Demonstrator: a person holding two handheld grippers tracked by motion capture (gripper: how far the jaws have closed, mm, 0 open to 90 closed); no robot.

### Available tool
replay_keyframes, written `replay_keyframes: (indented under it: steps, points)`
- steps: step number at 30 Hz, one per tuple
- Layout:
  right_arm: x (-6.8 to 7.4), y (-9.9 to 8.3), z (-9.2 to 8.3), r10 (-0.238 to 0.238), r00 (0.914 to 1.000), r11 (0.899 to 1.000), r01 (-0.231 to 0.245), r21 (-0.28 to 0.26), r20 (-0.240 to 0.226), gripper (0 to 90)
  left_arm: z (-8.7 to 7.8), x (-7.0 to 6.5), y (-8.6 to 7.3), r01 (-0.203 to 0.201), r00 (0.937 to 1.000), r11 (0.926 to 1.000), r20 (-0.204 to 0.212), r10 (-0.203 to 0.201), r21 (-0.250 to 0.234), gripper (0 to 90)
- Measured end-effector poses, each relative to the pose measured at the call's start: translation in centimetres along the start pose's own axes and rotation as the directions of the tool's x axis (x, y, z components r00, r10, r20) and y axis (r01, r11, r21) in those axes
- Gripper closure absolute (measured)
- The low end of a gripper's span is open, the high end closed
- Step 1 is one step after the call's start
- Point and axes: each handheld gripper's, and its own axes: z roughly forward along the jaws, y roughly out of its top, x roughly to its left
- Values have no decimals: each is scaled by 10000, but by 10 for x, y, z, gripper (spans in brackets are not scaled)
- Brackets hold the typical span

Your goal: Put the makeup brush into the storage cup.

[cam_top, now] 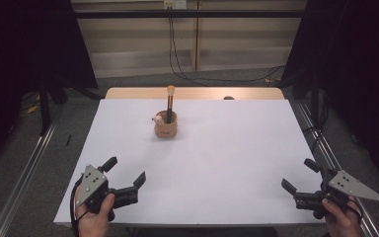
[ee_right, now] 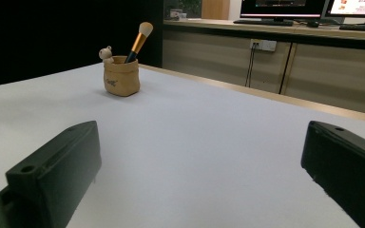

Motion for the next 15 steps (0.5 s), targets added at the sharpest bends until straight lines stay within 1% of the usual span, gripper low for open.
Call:
replay_keyframes:
  steps: [1, 3, 4, 5, 6, 9, 10, 11, 12, 13, 14, 15]
  points:
    - [0, 0, 0, 38, 10000, 10000, -38, 16, -13, 0, 0, 1, -2, 83, 9999, 9999, -67, -82, 126, 13]
    - [0, 0, 0, -5, 10000, 10000, 5, 30, -39, 0, -1, 4, -6, 258, 9997, 9997, 11, -258, 26, 14]
    - [0, 0, 0, -4, 10000, 10000, 4, 13, 33, 0, -2, 5, -8, 271, 9996, 9996, 17, -271, 48, 13]
    - [0, 0, 0, 15, 10000, 10000, -15, 22, 23, 0, -3, 5, -10, 193, 9998, 9998, -77, -193, 75, 13]
    - [1, 0, 0, 38, 10000, 10000, -38, 28, 20, 0, -4, 5, -12, 170, 9998, 9998, -63, -169, 94, 13]
    - [0, 0, 0, 28, 10000, 10000, -28, -45, 16, 0, -6, 5, -18, 243, 9996, 9996, 161, -245, 110, 13]
    - [0, 0, 0, 70, 10000, 10000, -70, -26, -9, 0, -6, 6, -18, 200, 9997, 9998, 134, -200, -10, 14]
    - [0, 0, 0, 57, 10000, 10000, -57, -43, -5, 0, -6, 8, -18, 64, 9998, 10000, 167, -63, -43, 14]
    - [0, 0, 0, 42, 10000, 10000, -42, -50, 0, 0, -7, 10, -17, 16, 9999, 10000, 115, -16, -15, 15]
    - [1, 0, 0, 77, 10000, 10000, -76, -59, 45, 0, -7, 11, -18, 204, 9996, 9997, 199, -201, -123, 16]
    - [1, 0, 0, 71, 10000, 9999, -71, -71, 44, 0, -6, 12, -18, 352, 9992, 9993, 171, -350, -127, 16]
    - [1, 0, 0, 134, 9999, 9999, -134, -57, 49, 0, -6, 12, -19, 377, 9992, 9992, 156, -375, -93, 15]
